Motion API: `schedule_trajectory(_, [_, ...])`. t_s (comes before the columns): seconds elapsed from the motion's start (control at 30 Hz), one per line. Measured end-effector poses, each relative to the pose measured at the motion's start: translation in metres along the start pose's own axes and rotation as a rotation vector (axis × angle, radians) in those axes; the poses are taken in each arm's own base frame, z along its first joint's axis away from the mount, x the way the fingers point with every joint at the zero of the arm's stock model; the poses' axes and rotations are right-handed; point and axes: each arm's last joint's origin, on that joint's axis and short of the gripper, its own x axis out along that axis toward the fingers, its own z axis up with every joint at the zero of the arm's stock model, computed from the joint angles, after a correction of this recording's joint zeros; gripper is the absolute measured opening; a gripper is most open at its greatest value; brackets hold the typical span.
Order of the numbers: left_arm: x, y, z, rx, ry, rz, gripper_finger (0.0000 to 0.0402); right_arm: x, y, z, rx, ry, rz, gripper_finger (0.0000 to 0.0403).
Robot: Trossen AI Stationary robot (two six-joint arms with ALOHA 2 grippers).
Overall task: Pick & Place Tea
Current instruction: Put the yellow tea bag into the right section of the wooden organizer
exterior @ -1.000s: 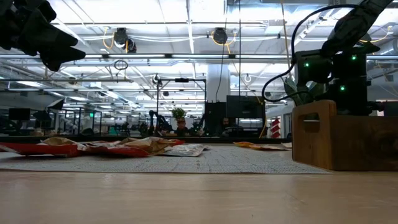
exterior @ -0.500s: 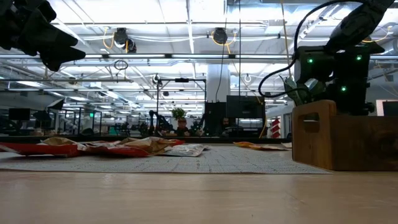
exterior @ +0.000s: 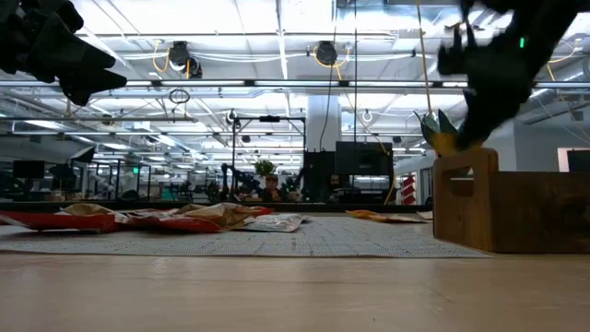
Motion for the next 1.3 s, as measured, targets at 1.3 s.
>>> schedule_trajectory(1.3, [0.0,0.0,0.0,0.0,0.0,0.0,0.0223,-0.064,0.053,-0.094,0.215,0.494,0.411,0.0003])
